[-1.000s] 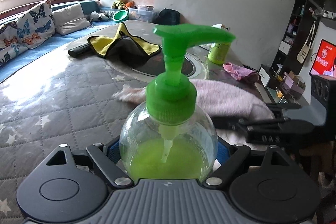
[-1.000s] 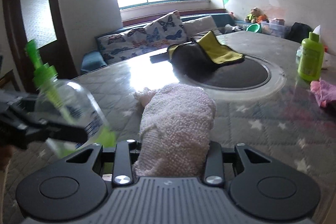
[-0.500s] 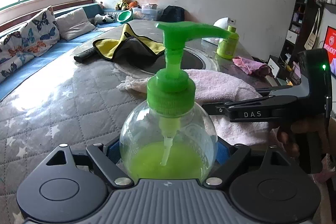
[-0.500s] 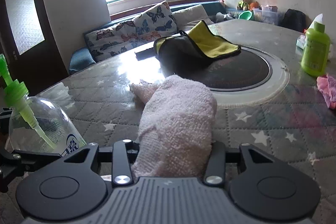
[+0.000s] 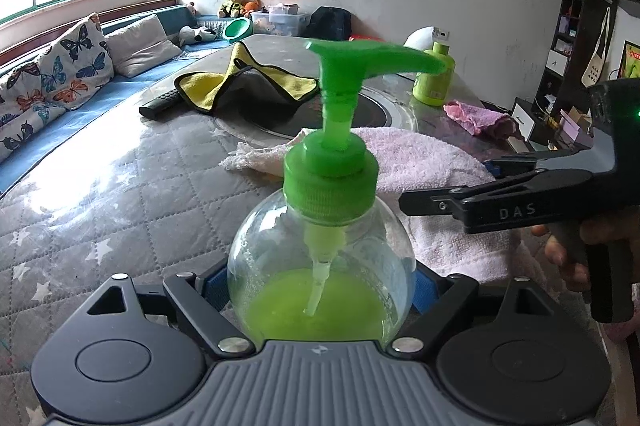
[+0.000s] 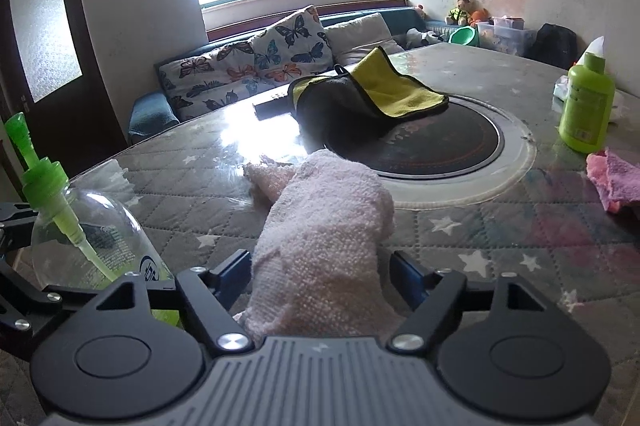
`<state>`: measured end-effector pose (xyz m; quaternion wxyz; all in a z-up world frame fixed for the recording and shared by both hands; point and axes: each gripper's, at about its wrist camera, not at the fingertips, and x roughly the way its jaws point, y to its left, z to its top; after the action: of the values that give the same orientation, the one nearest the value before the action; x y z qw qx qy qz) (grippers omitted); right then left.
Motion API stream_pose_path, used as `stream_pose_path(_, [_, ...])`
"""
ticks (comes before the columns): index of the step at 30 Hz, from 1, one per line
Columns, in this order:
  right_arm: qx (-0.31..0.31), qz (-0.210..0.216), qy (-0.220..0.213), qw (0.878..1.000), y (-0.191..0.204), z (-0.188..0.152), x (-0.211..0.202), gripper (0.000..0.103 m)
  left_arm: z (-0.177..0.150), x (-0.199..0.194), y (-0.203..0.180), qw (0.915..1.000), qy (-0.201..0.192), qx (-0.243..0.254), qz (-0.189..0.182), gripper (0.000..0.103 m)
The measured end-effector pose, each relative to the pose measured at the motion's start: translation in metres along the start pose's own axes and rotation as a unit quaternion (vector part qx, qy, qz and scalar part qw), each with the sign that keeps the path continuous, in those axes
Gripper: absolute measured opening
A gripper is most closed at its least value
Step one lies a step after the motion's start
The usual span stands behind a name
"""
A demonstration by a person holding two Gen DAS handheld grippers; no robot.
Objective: Clean container
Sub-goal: 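Set the soap bottle down on the table with the left tool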
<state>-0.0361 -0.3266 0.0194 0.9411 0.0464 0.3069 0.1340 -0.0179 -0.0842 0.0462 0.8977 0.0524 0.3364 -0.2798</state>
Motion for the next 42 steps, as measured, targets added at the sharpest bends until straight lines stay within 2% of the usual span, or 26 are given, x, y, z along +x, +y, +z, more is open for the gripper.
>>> stream_pose_path(8, [-0.002, -0.003, -0.005, 1.0, -0.001, -0.001, -0.01, 0.086, 0.001, -0.003, 0.004, 0.9998, -0.006, -0.015, -0.008, 0.094])
stream_pose_path(18, [-0.001, -0.006, -0.008, 1.0, -0.001, -0.005, -0.018, 0.089, -0.002, -0.009, 0.004, 0.9998, -0.014, -0.015, -0.005, 0.103])
stream_pose_path(42, [-0.002, -0.026, -0.01, 1.0, -0.001, -0.018, -0.034, 0.099, -0.011, -0.034, 0.007, 0.9987, -0.048, -0.015, 0.001, 0.103])
